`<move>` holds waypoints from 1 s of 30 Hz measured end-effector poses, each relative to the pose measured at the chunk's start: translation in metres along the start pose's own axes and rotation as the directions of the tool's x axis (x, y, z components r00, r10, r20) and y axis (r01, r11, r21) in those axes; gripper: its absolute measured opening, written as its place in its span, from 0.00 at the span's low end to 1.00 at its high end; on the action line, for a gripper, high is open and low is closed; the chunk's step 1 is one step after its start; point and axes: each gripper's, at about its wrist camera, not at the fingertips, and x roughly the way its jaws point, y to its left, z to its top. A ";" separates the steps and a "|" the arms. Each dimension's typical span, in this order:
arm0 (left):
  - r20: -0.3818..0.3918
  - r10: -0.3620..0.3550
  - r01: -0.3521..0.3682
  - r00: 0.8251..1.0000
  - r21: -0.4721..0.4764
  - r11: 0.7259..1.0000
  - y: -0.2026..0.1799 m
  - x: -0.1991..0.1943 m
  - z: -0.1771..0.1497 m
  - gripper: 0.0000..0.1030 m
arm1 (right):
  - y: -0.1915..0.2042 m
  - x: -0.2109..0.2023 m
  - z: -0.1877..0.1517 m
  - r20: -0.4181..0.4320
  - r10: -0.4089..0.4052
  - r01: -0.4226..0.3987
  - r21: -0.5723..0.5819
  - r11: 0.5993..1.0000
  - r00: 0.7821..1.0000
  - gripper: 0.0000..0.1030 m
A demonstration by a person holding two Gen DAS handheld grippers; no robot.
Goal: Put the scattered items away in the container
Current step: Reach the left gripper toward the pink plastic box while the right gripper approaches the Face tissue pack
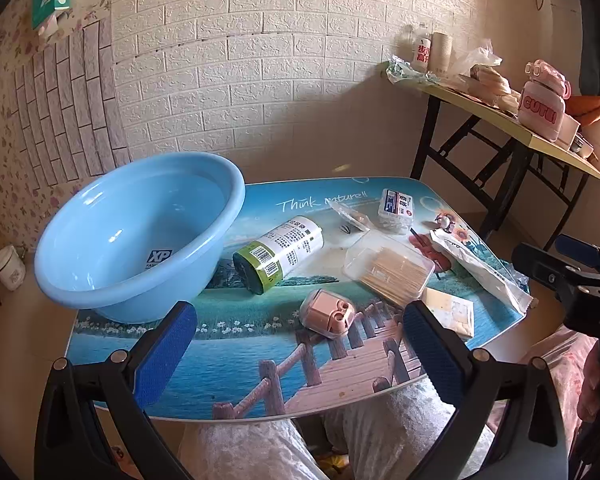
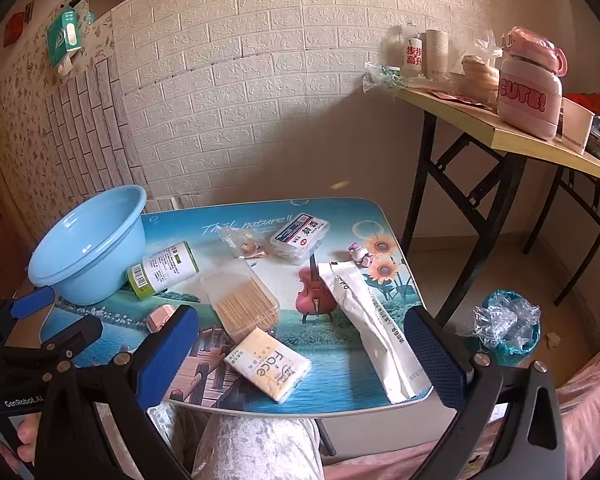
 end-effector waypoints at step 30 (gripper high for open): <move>-0.045 -0.166 0.171 0.985 0.159 0.972 -0.006 0.025 -0.004 1.00 | -0.006 0.015 -0.011 -0.039 0.167 -0.171 -0.125 0.977 0.985 0.97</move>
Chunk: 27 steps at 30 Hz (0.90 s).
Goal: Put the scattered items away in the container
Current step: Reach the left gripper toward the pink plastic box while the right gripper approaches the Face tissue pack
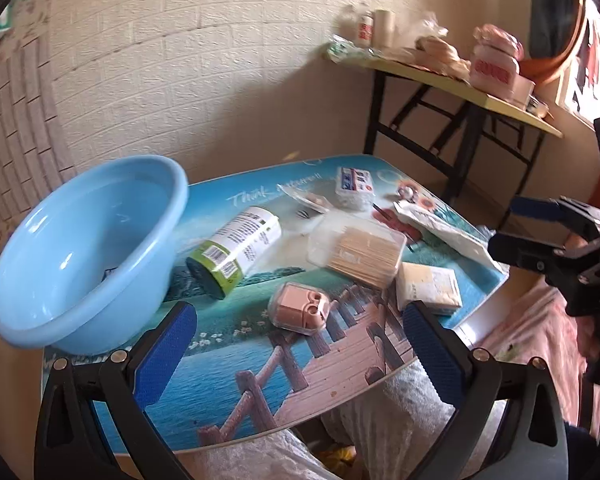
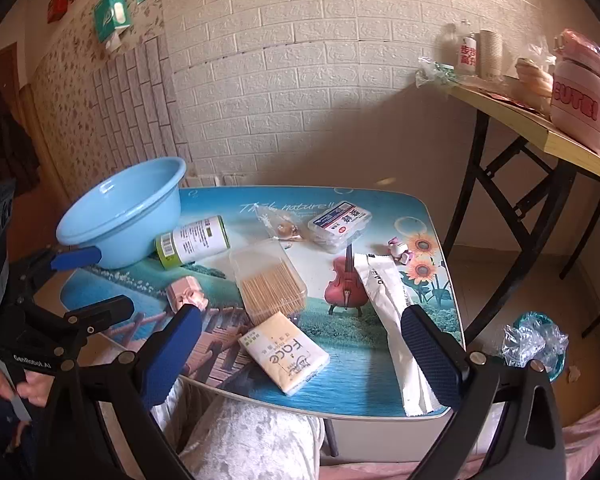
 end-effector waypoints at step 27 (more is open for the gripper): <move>-0.116 -0.102 0.113 0.988 0.088 0.990 0.002 0.074 0.000 0.84 | -0.004 0.070 -0.019 -0.192 0.175 -0.215 -0.211 0.953 0.966 0.83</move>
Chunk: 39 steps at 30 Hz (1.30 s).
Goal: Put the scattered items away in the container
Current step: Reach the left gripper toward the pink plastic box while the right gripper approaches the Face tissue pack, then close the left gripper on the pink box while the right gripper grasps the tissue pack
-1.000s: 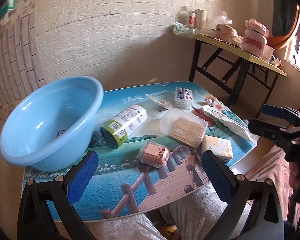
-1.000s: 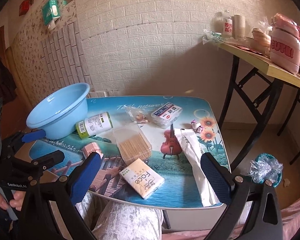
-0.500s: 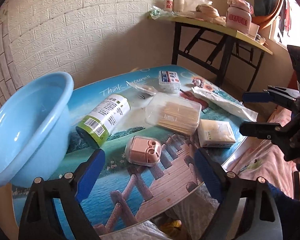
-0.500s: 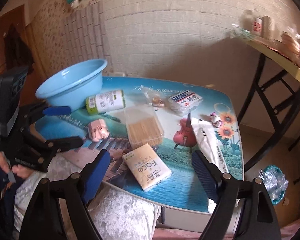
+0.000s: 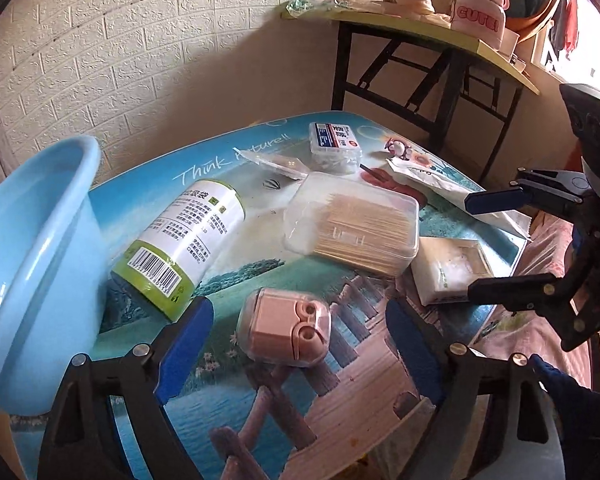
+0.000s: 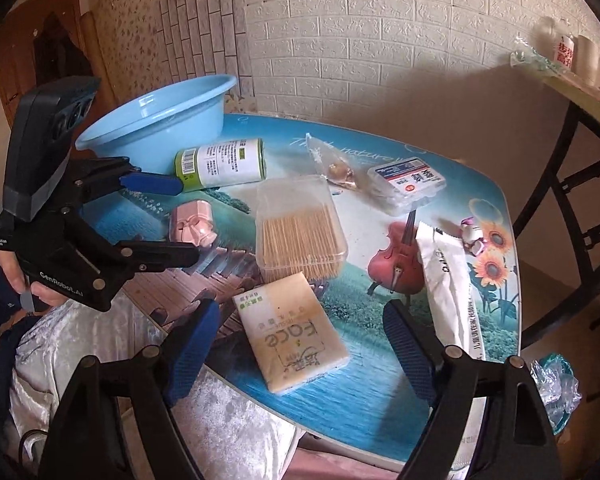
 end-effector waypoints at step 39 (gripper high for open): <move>0.100 -0.019 0.014 0.995 0.053 0.998 0.006 0.014 -0.018 0.46 | 0.009 0.029 -0.013 0.065 0.057 -0.051 -0.082 0.995 0.996 0.51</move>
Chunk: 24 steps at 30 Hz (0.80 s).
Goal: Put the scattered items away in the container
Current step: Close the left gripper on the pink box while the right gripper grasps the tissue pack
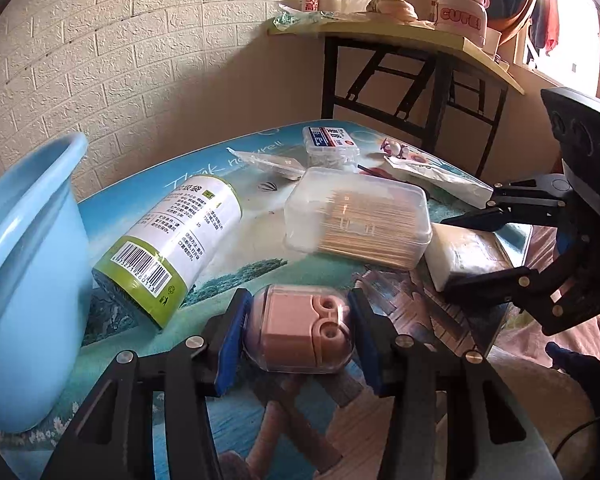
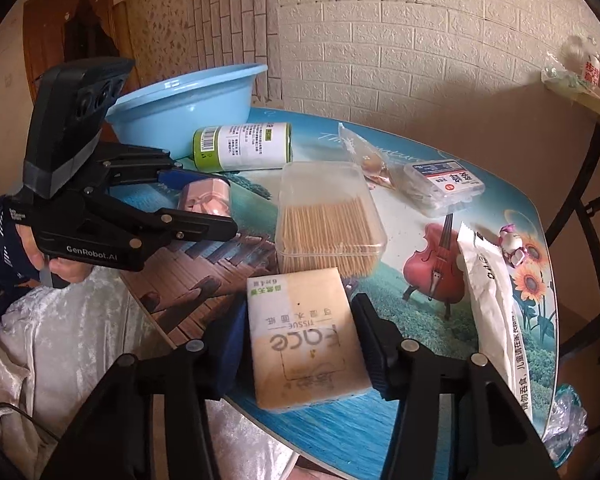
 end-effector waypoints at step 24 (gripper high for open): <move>0.142 0.063 -0.048 0.988 -0.110 0.993 0.001 -0.056 0.010 0.46 | -0.010 -0.029 0.021 0.039 -0.166 0.148 0.288 0.946 0.985 0.48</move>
